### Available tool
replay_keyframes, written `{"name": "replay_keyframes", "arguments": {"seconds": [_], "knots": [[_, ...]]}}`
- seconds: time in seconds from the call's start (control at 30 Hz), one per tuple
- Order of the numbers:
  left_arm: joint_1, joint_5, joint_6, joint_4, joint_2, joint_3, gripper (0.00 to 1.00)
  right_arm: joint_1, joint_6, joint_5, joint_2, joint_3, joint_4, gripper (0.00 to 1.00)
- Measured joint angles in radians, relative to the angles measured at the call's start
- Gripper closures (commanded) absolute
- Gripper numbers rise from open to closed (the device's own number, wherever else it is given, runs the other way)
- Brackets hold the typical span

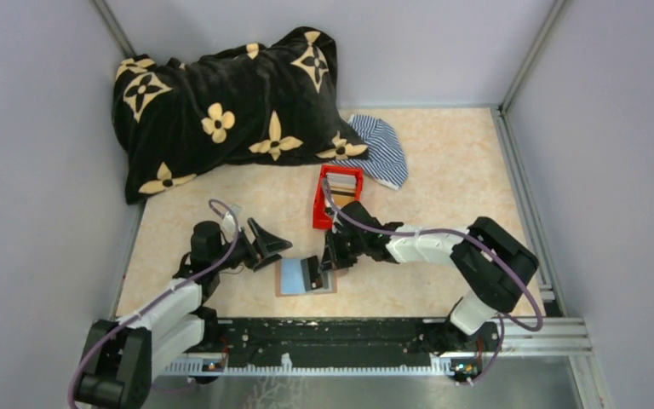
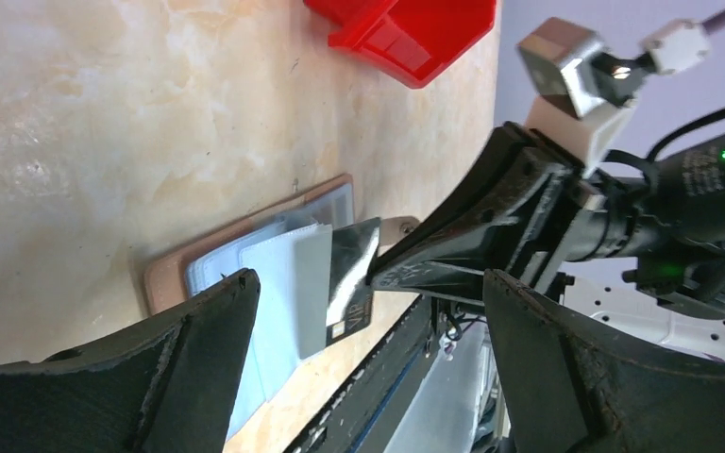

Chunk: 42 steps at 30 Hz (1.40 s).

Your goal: Take the credit cards out of the card holder

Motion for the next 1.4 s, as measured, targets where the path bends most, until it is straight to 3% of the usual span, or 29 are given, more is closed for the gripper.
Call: {"name": "replay_keyframes", "arguments": {"seconds": [0.3,1.17,1.4], "knots": [[0.0,0.024,0.021,-0.041,0.112,0.022,0.06,-0.018,-0.009,0.038,-0.068,-0.002,-0.037,1.0],[0.0,0.059,0.054,-0.017,0.146,0.079,0.06,-0.085,-0.084,0.11,-0.23,0.011,-0.228,1.0],[0.0,0.174,-0.013,0.164,0.149,0.087,0.01,-0.131,-0.087,0.037,-0.261,0.044,-0.221,1.0]]}}
